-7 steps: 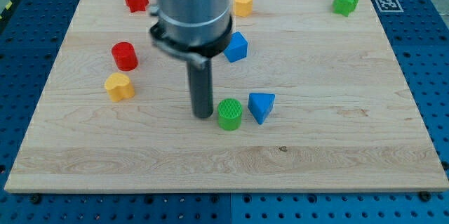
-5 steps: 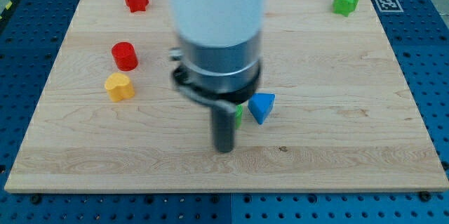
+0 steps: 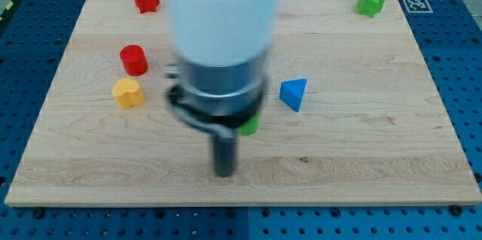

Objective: Drag the green circle to the center right of the board

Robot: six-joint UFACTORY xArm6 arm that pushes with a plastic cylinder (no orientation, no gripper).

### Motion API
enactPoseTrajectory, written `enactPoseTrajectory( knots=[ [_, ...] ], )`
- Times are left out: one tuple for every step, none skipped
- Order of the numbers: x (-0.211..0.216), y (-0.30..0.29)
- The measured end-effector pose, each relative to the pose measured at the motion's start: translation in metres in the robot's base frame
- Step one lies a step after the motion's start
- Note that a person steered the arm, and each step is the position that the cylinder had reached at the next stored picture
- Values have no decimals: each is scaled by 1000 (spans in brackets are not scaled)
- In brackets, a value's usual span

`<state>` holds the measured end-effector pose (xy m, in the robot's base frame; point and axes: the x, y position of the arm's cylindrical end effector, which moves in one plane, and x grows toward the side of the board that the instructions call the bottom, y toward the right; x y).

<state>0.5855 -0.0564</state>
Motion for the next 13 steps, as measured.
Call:
enactPoseTrajectory(
  knots=[
    [-32,-43],
    [-73,-27],
    [-81,47],
    [-82,134],
    [-81,183],
    [-67,154],
    [-42,127],
    [-25,172],
    [-38,229],
    [-90,262],
    [-70,262],
    [-55,262],
    [-82,262]
  ],
)
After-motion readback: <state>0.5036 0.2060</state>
